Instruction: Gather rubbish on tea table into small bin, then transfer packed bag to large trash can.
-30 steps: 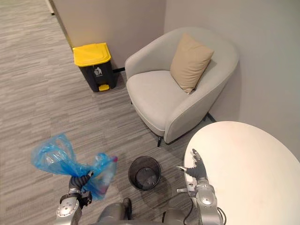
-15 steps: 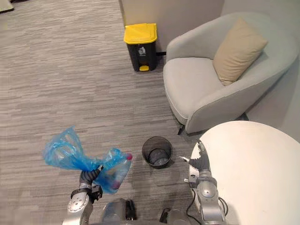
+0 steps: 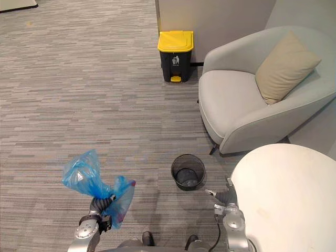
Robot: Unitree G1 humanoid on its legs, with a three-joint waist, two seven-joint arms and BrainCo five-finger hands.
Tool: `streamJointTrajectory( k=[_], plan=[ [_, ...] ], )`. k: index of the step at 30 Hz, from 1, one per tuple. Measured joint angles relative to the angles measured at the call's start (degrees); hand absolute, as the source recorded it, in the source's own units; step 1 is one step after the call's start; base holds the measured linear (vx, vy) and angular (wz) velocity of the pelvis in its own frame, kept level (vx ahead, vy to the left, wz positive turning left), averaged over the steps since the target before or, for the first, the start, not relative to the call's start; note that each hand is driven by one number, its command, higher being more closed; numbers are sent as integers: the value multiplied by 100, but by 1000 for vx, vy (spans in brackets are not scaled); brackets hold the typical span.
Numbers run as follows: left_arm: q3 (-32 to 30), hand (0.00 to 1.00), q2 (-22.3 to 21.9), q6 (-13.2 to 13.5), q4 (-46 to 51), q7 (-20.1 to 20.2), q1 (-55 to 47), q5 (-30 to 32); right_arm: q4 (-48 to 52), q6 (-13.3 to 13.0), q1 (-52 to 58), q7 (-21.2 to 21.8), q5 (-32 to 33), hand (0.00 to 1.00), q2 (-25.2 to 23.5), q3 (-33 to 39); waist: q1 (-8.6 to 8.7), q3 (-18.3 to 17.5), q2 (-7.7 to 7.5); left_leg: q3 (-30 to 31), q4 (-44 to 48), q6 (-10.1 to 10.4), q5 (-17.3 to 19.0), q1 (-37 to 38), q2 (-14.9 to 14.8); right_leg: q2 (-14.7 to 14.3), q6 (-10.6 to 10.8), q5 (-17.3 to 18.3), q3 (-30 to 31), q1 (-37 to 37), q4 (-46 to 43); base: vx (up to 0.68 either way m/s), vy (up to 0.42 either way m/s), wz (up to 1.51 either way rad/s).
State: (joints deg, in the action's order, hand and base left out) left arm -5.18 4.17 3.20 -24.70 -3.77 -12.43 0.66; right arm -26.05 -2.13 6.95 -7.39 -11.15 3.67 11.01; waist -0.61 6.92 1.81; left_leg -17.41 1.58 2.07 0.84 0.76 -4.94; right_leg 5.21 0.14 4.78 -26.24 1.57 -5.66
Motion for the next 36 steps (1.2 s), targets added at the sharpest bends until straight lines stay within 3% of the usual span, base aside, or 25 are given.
streamJointTrajectory(
  k=[8,11,12,13,15,16,17,18,19,23,25,26,27,29,30,31,32,33,34,36],
  plan=[
    [-92,100,43,-19,-10,1,-163,-3,-89,30,-222,3,-6,0,0,-16,-28,26,-151,167,-86,-85,-70,-282,100,123,34,30,-16,-413,-305,-87,18,7],
    [-223,100,30,-31,37,0,-172,-10,-196,83,-214,7,-9,0,-18,-23,-15,165,-377,227,296,-265,155,-487,345,638,340,718,3,-790,-1260,-61,99,31],
    [-220,100,37,-52,123,-1,-206,-12,-189,118,-125,10,-10,0,-69,-27,-17,244,-492,324,739,-305,474,-628,439,890,436,949,-42,-802,-1694,4,78,39],
    [-218,100,37,-59,183,-2,-259,-12,-173,123,-91,11,-10,0,-96,-28,-30,268,-535,344,887,-316,600,-663,457,973,487,988,-33,-796,-1836,33,56,39],
    [-218,100,-2,-90,354,-8,-379,-10,-106,138,15,17,-20,0,-123,-87,-46,300,-582,460,1238,-437,883,-712,527,1150,351,911,310,-937,-2520,80,99,34],
    [-218,100,-51,-111,580,-13,-418,-11,68,152,97,16,-19,0,-155,-174,-22,361,-530,564,1484,-501,1043,-735,525,1154,296,661,893,-1235,-3238,116,179,44],
    [-219,100,-59,-119,752,-18,-436,-10,179,152,158,16,-19,0,-160,-216,-15,371,-513,651,1554,-574,1105,-716,523,1118,163,423,1207,-1483,-3746,164,210,44],
    [-216,100,-55,-119,901,-36,-417,-11,342,135,233,35,-19,0,-193,-309,-26,414,-471,751,1595,-597,1188,-625,514,978,252,438,1630,-1837,-4222,219,119,50],
    [-206,100,-60,-118,969,-69,-319,-12,523,131,332,42,-15,0,-317,-306,-10,427,-453,966,1626,-651,1255,-605,499,596,402,865,1881,-1995,-4133,224,83,54],
    [-192,100,-28,-123,944,-139,31,-12,619,137,463,39,-4,0,-341,-261,17,434,-554,1357,1596,-676,1413,-574,619,126,412,1009,1737,-2426,-3217,198,-10,58],
    [-162,100,-35,-124,911,-138,99,-10,618,153,508,38,-4,0,-324,-255,120,427,-566,1579,1479,-640,1494,-409,719,47,399,961,1615,-2496,-2686,384,-92,78],
    [-125,100,-20,-121,848,-134,123,-6,636,157,538,38,-4,0,-311,-253,162,369,-656,1731,1445,-544,1598,-223,805,37,97,585,1616,-2431,-2285,564,-142,81],
    [-89,100,-64,-125,719,-133,161,-3,652,159,594,36,-3,0,-239,-255,202,368,-512,1908,1482,-454,1721,-55,749,12,-238,471,1476,-2213,-2359,517,-117,69],
    [24,100,-93,-131,691,-127,121,-2,736,161,589,38,6,0,-198,-260,207,304,-328,1894,1505,-290,1710,53,577,-44,-344,695,1229,-2035,-2357,496,-105,43],
    [44,100,-159,-132,691,-119,131,-1,780,162,544,70,7,0,-213,-275,273,288,-241,1823,1854,99,1665,62,388,-160,-378,730,998,-1686,-2171,545,-136,43],
    [34,100,-199,-133,693,-111,129,-1,824,165,546,103,7,0,-216,-289,280,289,-237,1755,2137,306,1624,31,343,-222,-387,735,952,-1492,-2044,536,-144,37],
    [33,100,-257,-134,699,-93,123,-2,962,172,578,125,11,0,-211,-308,274,290,-235,1597,2721,482,1526,-60,220,-323,-388,735,912,-1167,-1841,518,-107,9],
    [15,100,-346,-131,752,-12,14,-2,1216,137,582,123,50,0,-186,-335,260,284,-208,1181,4087,655,1242,-407,-118,-532,-397,741,1031,-559,-1439,586,-73,-15],
    [13,100,-353,-131,788,5,-33,-2,1260,110,525,113,67,0,-197,-414,211,259,-206,930,4640,594,1299,-614,-289,-625,-413,750,1229,-325,-1224,564,-35,-49],
    [-37,100,-363,-135,876,8,-65,-6,1289,100,276,101,156,0,-138,-436,33,220,-229,298,5453,50,1625,-1219,-557,-701,-428,759,1805,108,-753,425,82,-98]
  ],
)
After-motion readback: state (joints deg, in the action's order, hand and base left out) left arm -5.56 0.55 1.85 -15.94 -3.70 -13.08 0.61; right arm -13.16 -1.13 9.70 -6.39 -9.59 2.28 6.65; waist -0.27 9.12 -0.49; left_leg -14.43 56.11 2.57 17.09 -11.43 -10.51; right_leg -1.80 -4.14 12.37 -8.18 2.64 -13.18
